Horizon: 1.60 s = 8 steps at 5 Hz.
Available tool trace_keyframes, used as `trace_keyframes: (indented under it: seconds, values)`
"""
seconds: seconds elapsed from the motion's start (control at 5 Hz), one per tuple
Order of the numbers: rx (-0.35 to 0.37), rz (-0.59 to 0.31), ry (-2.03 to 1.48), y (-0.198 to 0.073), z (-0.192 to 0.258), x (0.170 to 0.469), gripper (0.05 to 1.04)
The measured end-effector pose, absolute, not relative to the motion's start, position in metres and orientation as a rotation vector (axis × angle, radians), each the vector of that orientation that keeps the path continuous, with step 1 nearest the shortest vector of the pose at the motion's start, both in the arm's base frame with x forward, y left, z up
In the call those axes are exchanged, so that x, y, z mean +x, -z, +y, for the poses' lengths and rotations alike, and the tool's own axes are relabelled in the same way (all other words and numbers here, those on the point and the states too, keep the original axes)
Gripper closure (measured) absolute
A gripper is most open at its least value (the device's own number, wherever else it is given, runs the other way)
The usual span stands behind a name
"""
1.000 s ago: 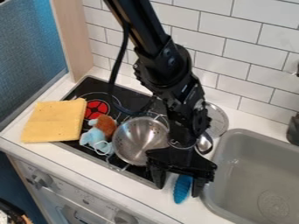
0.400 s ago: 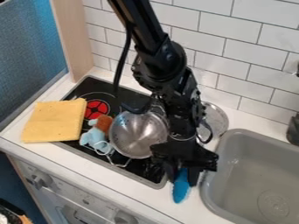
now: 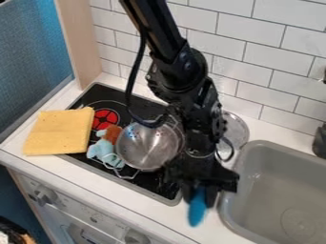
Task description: Take the blue spoon from the right side of the stove
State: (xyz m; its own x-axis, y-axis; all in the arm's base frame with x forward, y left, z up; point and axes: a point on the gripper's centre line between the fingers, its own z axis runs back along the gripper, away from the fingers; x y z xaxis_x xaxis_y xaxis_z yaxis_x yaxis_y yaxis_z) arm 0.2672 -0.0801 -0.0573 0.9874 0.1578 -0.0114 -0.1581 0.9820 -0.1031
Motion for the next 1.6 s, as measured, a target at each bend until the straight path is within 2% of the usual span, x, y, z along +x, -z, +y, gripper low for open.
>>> trace_keyframes:
  seconds: [0.2,0.4,0.6,0.8,1.0,1.2,1.4,1.6]
  values:
    - [-0.127,-0.011,-0.129,0.044,-0.089,0.264,0.669]
    - [-0.125,-0.051,-0.089,0.016,-0.093,0.26,0.669]
    - [-0.132,-0.096,-0.15,-0.023,-0.079,0.25,0.67]
    - [-0.177,-0.082,-0.314,-0.054,-0.049,0.23,0.67]
    - [-0.2,0.01,-0.516,-0.067,-0.021,0.207,0.67]
    - [-0.217,0.119,-0.695,-0.066,0.007,0.187,0.67]
    - [-0.171,0.175,-0.832,-0.06,0.033,0.175,0.67]
    - [-0.126,0.257,-0.902,-0.042,0.05,0.166,0.67]
